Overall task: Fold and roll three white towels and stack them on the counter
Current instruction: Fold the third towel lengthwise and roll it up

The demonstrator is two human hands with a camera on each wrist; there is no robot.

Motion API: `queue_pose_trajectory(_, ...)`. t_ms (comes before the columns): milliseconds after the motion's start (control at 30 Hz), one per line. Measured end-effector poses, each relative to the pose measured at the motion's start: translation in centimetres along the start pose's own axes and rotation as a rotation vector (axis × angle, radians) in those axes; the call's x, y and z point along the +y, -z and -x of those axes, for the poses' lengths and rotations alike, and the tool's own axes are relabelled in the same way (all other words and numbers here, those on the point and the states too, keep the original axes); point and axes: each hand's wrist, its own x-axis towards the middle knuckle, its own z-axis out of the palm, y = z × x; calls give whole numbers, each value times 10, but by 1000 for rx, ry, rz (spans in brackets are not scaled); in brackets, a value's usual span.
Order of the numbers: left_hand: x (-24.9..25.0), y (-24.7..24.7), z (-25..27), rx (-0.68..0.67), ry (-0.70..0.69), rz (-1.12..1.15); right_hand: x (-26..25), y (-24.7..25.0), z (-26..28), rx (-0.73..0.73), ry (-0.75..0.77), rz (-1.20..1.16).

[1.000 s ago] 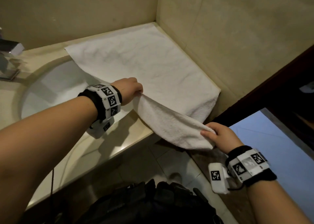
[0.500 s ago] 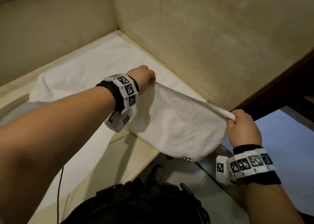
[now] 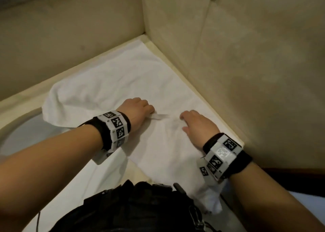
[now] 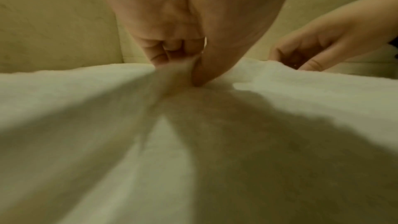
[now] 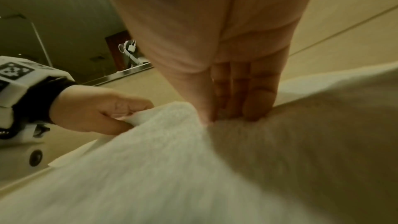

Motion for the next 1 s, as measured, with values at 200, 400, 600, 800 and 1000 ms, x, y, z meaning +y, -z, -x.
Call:
queue_pose_trajectory(200, -63, 8, 24, -72, 146, -50, -9, 25, -33, -225, 14, 171)
queue_pose_trajectory(400, -86, 14, 43, 14, 297, 224, -110, 10, -86, -176, 270, 105)
queue_pose_trajectory(600, -135, 21, 87, -110, 454, 31, -101, 24, -108, -232, 188, 102)
queue_pose_trajectory(800, -160, 54, 101, 63, 546, -15, -173, 11, -124, -186, 388, 4)
queue_pose_trajectory(1000, -163, 105, 70, 481, 512, 24, -193, 55, -151, 112, 439, -307)
